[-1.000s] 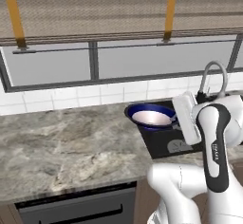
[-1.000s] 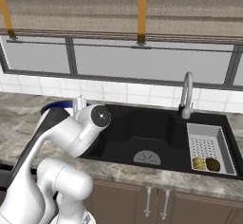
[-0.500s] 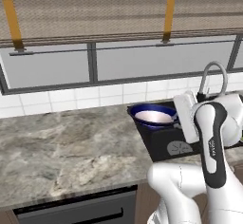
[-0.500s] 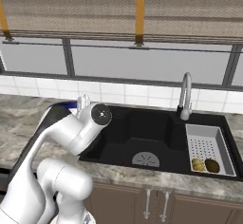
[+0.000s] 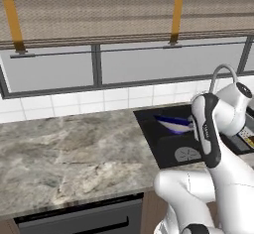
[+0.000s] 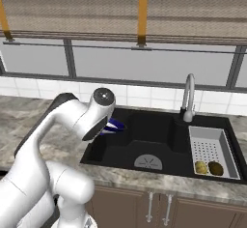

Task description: Dump the squash and avocado from the bowl so the bowl can be washed. Place the bowl in the sink after clearing the leftovers.

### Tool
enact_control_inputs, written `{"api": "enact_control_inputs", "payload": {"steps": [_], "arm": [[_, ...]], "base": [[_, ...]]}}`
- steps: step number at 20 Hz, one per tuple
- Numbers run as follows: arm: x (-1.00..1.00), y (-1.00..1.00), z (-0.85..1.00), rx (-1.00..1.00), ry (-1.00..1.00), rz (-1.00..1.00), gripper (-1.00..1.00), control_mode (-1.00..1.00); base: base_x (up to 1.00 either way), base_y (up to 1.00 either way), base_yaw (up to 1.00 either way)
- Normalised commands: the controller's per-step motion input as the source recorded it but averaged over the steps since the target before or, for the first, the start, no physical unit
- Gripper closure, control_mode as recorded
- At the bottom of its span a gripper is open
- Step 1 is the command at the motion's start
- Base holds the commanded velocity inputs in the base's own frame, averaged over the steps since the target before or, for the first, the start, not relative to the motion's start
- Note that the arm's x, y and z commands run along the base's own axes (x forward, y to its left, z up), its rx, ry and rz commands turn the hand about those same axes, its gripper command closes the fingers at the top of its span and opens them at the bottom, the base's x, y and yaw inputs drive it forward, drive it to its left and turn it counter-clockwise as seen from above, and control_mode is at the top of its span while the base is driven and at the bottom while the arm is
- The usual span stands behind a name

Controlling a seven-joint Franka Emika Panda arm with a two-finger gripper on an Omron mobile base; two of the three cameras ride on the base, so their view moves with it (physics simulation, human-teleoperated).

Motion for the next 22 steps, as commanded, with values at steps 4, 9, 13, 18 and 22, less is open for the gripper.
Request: {"api": "enact_control_inputs", "payload": {"steps": [4, 9, 13, 18, 22], "arm": [[0.08, -0.55, -0.44, 0.01, 0.38, -0.62, 1.0, -1.0], [0.27, -0.69, -0.72, -0.07, 0.29, -0.62, 1.0, -1.0], [0.24, -0.28, -0.48, -0.08, 0.05, -0.48, 1.0, -1.0], [0.25, 0.01, 0.0, 0.0, 0.0, -0.03, 1.0, -1.0], [0.58, -0.06, -0.13, 0.0, 0.0, 0.0, 1.0, -1.0]], "base": [[0.0, 0.0, 0.0], [0.0, 0.0, 0.0], [0.0, 0.0, 0.0], [0.0, 0.0, 0.0], [0.0, 0.0, 0.0]]}}
